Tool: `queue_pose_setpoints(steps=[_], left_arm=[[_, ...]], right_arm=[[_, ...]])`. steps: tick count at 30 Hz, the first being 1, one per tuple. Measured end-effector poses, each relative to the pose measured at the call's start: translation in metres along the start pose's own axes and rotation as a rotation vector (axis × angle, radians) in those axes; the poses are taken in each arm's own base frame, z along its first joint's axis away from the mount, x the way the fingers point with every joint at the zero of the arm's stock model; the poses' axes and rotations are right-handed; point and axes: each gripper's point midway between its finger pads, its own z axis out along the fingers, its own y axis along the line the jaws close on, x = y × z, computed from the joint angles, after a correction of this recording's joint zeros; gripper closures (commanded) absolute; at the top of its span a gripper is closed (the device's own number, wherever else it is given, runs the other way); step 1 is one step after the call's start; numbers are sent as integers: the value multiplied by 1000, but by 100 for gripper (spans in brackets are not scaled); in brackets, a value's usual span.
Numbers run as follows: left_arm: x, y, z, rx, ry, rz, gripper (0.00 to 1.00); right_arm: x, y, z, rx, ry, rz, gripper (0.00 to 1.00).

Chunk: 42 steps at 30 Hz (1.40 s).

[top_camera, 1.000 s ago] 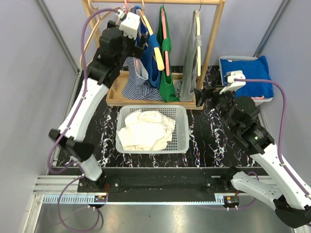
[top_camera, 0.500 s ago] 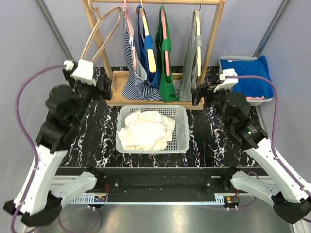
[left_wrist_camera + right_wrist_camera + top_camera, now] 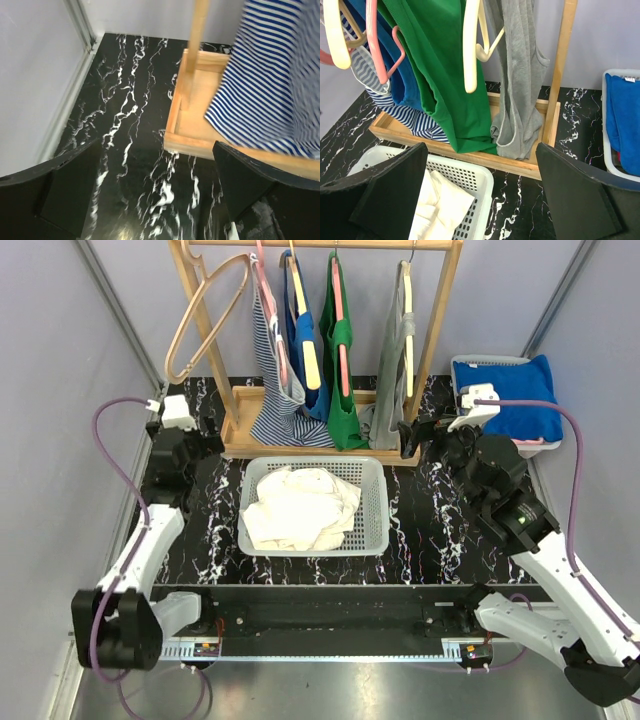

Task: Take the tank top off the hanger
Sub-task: Move the clothesline to the center of the board.

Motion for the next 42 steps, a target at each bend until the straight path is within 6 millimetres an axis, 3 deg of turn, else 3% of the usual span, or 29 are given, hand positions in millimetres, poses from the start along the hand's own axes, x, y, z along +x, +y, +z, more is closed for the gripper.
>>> queue_pose_setpoints(steps=[3,5,10,20,29,34,36,37,39,40,42], left_arm=[[28,5,28,-10,15,-69,1],[35,1,42,8,21,-101,1],[29,0,66,38,-42,-180,1],[13,-11,145,167,-90,-200,1],[19,-28,169,330,-96,-156,1],[12,-32,187,368,-118,-130,1],[8,-32,191,376,-132,-114,12],[5,-32,192,378,-143,-105,26],[3,-32,195,379,-155,-89,38],[2,-32,197,381,-161,-78,52],[3,-32,199,380,-166,-67,64]], right_arm=[[-2,0,-1,0,-5,1,0],[-1,-1,-1,0,-4,0,0],[0,-1,0,2,0,-7,0],[14,3,16,9,45,-24,0],[10,6,28,24,47,-26,0],[17,7,35,29,68,-34,0],[18,8,37,29,73,-36,0],[19,8,37,29,74,-37,0],[19,8,37,30,74,-37,0],[19,8,37,29,74,-37,0],[18,8,37,29,72,-36,0]])
